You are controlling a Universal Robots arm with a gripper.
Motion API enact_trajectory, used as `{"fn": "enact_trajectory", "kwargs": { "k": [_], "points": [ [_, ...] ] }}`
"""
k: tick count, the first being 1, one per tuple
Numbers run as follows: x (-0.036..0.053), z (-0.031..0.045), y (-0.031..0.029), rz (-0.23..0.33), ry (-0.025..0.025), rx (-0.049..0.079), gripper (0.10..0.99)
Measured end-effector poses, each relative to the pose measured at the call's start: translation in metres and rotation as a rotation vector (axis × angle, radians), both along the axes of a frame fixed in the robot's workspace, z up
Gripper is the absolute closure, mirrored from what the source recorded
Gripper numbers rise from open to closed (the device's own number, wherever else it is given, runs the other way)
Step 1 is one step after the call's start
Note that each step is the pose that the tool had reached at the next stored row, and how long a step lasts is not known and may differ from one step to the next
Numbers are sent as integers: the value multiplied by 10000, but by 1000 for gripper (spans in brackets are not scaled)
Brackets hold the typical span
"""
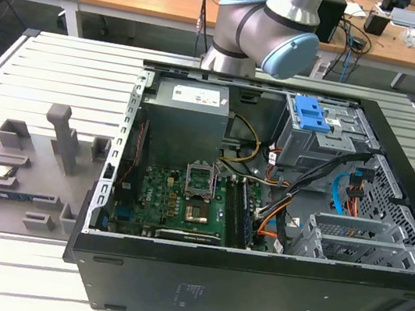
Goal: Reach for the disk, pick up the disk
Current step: 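Pick up the disk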
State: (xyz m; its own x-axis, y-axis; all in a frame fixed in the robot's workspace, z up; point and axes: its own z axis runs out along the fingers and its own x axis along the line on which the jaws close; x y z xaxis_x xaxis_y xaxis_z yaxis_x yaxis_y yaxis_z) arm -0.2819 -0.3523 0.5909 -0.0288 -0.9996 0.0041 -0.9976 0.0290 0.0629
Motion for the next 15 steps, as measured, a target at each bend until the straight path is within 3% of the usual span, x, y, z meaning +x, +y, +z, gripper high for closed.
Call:
{"fn": "enact_trajectory", "kwargs": {
  "k": [13,15],
  "points": [
    [385,1,1,0,2,-1,722],
    [489,0,0,1,2,0,722]
  ]
}}
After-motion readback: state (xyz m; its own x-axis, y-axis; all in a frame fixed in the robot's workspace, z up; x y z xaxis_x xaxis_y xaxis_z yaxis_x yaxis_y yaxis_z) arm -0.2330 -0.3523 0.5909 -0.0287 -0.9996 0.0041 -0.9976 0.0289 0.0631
